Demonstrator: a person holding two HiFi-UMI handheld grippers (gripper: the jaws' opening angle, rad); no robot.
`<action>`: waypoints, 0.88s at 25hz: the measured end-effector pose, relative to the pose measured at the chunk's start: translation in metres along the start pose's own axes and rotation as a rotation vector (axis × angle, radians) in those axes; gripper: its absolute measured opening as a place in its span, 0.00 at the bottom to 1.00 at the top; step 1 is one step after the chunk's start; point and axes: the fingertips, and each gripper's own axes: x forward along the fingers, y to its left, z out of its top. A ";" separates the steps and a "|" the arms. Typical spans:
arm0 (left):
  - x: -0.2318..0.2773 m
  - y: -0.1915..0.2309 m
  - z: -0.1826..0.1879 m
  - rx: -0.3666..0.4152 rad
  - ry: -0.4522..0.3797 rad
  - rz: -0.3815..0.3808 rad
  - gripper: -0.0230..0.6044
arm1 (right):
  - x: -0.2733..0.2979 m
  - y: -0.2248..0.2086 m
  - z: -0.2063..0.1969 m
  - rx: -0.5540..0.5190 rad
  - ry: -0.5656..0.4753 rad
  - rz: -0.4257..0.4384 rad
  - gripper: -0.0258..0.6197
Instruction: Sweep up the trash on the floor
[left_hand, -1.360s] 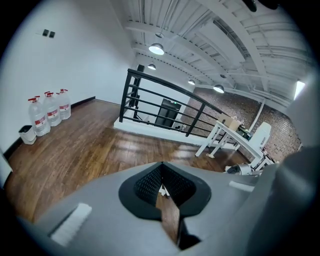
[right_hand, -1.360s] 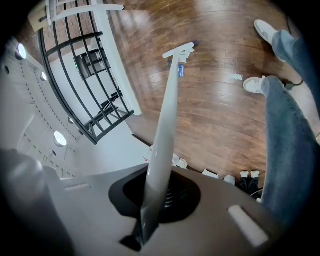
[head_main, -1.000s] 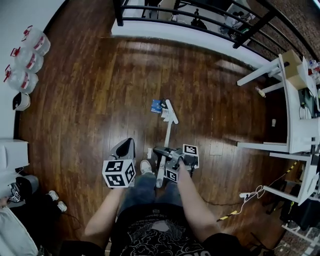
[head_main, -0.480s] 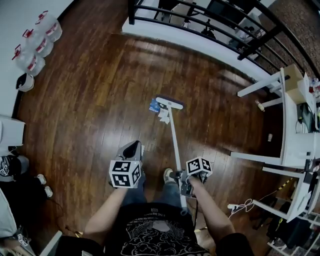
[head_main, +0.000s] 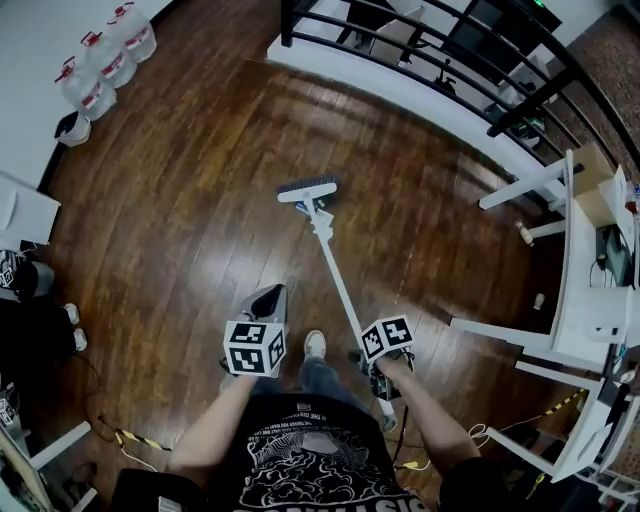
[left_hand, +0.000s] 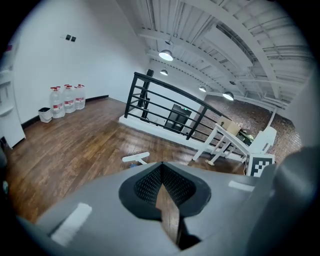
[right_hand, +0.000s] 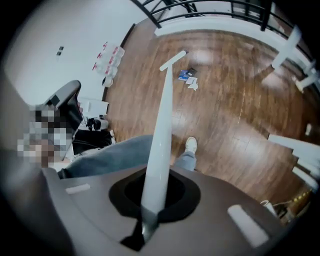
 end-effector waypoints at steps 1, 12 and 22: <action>-0.003 -0.007 -0.006 -0.008 -0.006 0.012 0.04 | -0.004 -0.009 -0.006 -0.040 0.012 -0.018 0.04; -0.070 0.000 -0.064 -0.145 -0.056 0.229 0.04 | -0.022 -0.071 -0.030 -0.506 0.230 -0.276 0.04; -0.127 0.052 -0.115 -0.313 -0.105 0.392 0.04 | -0.020 -0.099 -0.006 -0.831 0.519 -0.495 0.04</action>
